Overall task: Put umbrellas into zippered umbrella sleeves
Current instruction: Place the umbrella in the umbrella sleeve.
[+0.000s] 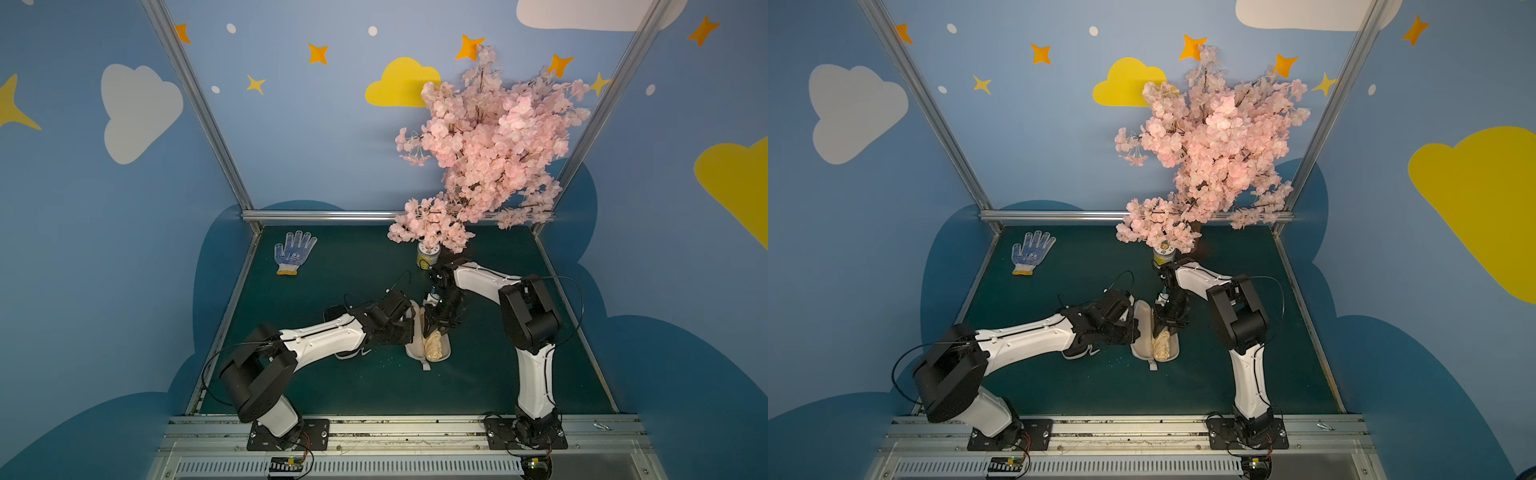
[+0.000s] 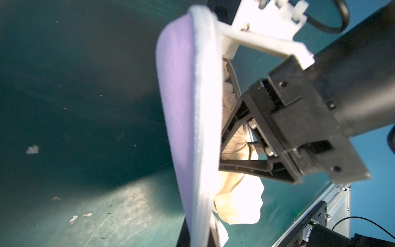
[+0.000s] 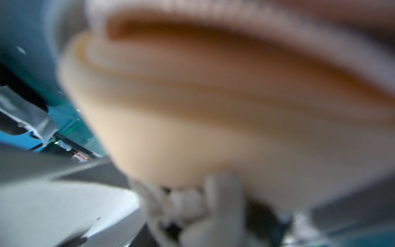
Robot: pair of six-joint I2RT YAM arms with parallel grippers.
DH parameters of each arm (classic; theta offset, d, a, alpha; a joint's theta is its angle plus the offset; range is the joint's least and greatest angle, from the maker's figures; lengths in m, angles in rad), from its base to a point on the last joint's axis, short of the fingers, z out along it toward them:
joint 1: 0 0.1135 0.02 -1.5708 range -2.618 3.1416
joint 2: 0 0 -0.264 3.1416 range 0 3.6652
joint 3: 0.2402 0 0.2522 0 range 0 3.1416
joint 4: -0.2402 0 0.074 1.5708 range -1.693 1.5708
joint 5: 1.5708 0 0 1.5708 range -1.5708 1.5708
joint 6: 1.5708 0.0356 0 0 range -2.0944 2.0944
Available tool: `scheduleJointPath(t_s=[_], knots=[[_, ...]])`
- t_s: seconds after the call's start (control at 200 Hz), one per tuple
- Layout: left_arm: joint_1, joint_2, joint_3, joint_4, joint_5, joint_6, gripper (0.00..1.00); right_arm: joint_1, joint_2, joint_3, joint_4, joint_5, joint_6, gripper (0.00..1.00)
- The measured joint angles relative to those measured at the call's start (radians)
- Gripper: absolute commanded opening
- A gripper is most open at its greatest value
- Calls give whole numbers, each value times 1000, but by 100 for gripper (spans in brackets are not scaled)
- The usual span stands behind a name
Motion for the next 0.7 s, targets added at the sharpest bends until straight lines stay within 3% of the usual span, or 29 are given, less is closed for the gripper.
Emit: scheduleJointPath(t_s=[0.25, 0.43, 0.536, 0.701], knots=[[4, -20, 0, -26, -5, 8, 3, -2, -78, -60, 27, 31, -3, 50], [15, -35, 18, -116, -16, 69, 3, -72, -220, -84, 27, -45, -13, 59], [29, -34, 34, -156, -16, 110, 3, -134, -305, -82, 26, -80, -16, 59], [35, -16, 93, -219, -18, 179, 3, -179, -352, -100, 45, -83, 0, 47]])
